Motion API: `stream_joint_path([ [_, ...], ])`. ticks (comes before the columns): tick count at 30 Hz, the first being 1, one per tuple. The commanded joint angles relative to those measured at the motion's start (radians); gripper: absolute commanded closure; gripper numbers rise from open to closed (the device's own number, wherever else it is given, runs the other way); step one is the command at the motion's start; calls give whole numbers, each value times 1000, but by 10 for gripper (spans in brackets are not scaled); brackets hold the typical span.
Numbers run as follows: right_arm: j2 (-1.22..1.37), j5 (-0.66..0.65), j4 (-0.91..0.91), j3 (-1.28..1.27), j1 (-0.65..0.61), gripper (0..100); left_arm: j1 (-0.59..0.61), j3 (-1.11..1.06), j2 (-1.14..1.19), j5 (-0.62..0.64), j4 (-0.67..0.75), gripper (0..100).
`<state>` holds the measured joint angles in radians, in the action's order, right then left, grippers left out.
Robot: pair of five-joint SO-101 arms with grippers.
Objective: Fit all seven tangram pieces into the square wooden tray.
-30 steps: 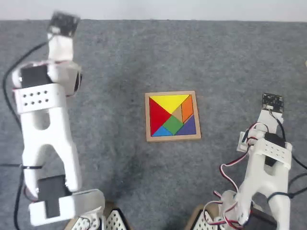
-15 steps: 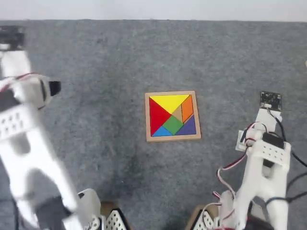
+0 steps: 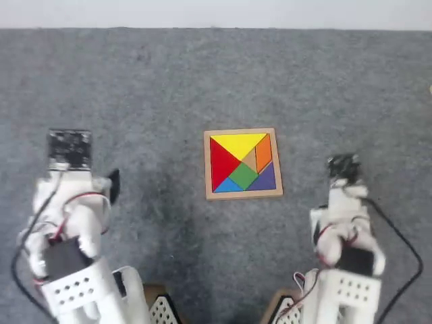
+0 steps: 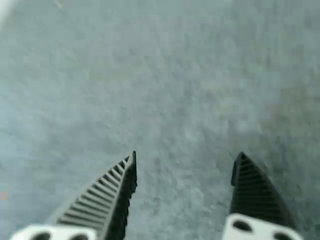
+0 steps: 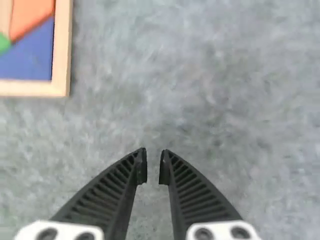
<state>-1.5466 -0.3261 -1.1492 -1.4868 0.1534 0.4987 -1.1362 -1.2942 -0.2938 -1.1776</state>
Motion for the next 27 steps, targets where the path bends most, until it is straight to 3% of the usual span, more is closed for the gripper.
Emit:
stream_joint_path([
  [1,-271,-20,-76,-101,-16,947,-12,-119,-51,26,48,702],
  [5,-237,-21,-79,-97,-19,947,-91,-239,-72,147,89,702],
  [11,-242,-21,-33,-189,-15,943,-112,-444,-129,150,282,702],
  [16,-266,-21,-41,-196,-13,943,-112,-553,-226,150,348,702],
  [27,-266,-26,-71,-196,-13,943,-106,-555,-416,144,75,702],
])
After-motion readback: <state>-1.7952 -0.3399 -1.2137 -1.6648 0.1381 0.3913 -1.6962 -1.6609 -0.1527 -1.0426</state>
